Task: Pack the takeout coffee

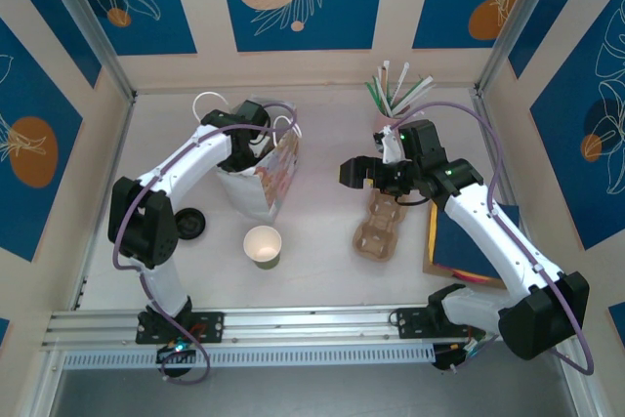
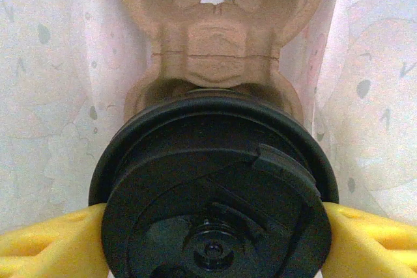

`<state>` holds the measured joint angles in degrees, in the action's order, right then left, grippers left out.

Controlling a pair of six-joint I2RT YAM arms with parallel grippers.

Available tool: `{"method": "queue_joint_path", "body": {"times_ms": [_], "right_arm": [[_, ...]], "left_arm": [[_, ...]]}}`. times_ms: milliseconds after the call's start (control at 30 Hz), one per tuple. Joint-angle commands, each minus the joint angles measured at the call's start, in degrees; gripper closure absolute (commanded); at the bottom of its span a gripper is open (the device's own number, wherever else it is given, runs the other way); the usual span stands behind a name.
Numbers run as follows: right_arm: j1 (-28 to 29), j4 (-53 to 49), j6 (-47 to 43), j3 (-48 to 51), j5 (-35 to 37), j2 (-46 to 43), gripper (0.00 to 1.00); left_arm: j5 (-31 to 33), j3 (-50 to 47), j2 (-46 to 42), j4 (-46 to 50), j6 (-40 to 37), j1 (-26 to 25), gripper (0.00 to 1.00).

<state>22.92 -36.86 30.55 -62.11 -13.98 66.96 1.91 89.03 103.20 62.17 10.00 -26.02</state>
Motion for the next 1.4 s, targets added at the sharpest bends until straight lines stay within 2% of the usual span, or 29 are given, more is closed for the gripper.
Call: {"method": "queue_joint_path", "body": {"times_ms": [0, 1367], "right_arm": [[0.30, -0.32, 0.13, -0.56, -1.14, 0.13, 0.01], [0.64, -0.84, 0.22, -0.21, -0.44, -0.34, 0.01]], "left_arm": [[1.52, -3.43, 2.80, 4.80, 0.50, 1.36, 0.23], [1.35, -2.90, 1.61, 5.42, 0.71, 1.24, 0.18]]}}
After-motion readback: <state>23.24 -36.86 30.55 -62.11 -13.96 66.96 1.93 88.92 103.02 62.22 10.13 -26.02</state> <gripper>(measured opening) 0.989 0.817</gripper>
